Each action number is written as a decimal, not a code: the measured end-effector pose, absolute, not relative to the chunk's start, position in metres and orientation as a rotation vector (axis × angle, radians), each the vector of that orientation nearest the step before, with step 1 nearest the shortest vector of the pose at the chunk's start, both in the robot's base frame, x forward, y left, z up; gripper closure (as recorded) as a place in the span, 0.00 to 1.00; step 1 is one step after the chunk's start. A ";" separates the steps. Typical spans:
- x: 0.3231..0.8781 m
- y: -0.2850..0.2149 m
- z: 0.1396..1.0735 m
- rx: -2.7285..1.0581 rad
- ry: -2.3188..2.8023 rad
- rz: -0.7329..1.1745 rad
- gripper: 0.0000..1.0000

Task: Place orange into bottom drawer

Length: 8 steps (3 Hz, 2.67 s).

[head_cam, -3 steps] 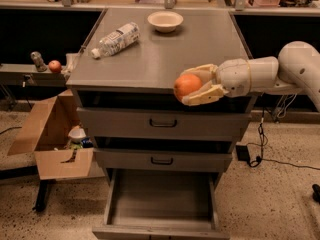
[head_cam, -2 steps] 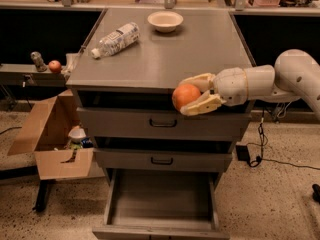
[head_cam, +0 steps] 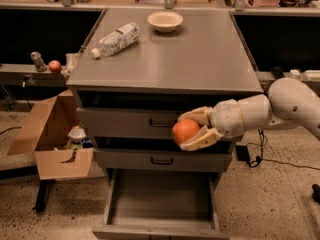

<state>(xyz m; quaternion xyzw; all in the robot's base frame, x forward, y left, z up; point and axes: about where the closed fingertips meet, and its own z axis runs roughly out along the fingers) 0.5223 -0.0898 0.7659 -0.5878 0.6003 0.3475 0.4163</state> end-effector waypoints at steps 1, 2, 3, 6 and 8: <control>0.507 -0.092 0.715 -1.424 1.563 1.019 1.00; 0.505 -0.089 0.708 -1.430 1.573 1.015 1.00; 0.491 -0.092 0.663 -1.395 1.618 0.991 1.00; 0.476 -0.104 0.531 -1.199 1.828 0.857 1.00; 0.493 -0.107 0.459 -1.155 1.893 0.813 1.00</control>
Offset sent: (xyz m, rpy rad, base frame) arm -0.0138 -0.0025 -0.0407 0.0319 0.1067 0.0107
